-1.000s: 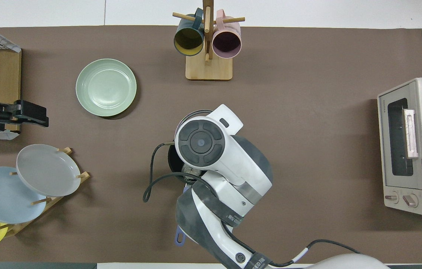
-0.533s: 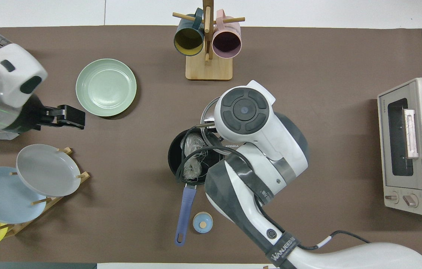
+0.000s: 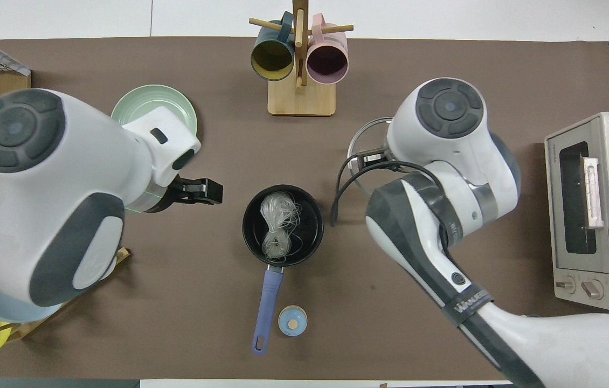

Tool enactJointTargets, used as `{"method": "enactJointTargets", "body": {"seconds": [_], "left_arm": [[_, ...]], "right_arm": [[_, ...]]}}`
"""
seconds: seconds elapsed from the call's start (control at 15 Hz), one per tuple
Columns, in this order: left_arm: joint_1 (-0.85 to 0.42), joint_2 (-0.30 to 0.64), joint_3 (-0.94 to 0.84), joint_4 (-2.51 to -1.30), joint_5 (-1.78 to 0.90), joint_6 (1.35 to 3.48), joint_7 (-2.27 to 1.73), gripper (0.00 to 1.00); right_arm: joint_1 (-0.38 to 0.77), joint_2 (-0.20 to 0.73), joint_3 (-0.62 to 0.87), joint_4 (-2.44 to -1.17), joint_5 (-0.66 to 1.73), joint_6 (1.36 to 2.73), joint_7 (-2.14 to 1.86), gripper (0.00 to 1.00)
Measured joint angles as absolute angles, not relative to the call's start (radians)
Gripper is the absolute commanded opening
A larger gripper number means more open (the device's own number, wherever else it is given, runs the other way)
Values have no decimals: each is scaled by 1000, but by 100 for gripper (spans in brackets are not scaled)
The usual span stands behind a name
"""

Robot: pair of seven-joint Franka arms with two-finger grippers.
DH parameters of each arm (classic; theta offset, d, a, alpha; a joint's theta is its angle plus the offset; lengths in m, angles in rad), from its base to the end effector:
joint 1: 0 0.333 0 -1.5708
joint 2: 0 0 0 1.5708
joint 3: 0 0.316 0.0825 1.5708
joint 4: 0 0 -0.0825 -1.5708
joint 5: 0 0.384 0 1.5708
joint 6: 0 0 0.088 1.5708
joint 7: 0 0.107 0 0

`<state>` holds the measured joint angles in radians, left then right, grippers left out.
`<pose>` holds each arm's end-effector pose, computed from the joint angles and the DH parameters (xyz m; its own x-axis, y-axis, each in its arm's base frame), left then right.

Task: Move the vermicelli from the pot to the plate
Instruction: 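Carry the lid away from the pot while the left gripper approaches, then set the lid on the table while the left gripper grasps vermicelli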

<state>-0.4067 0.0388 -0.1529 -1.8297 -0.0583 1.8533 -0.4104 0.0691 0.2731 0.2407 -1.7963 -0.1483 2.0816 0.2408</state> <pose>0.4832 -0.3068 0.5039 0.9904 -0.1329 -0.0386 -0.1309 -0.9901 0.0504 0.6056 0.1756 0.4025 0.9907 0.1315 0.0349 0.1293 -0.9898 0.0598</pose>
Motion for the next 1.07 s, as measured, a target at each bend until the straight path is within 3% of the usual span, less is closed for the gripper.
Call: {"method": "enactJointTargets", "body": {"seconds": [0.27,0.67,0.93,1.07], "left_arm": [[-528,121,-154,-1919,-58,2047,-491,100],[-563,198,-151,-1971,-58,2157,-494,100],[-585,240,-152,-1972,-58,2176,-494,100],[-595,258,-152,-1972,-58,2188,-494,100]], "right_arm": [[-11,253,241,-1947,-148,2208,166,42],[-32,251,241,-2012,-148,2219,161,43],[-46,257,241,-2068,-148,2281,161,52],[-47,258,241,-2086,-147,2297,161,67]]}}
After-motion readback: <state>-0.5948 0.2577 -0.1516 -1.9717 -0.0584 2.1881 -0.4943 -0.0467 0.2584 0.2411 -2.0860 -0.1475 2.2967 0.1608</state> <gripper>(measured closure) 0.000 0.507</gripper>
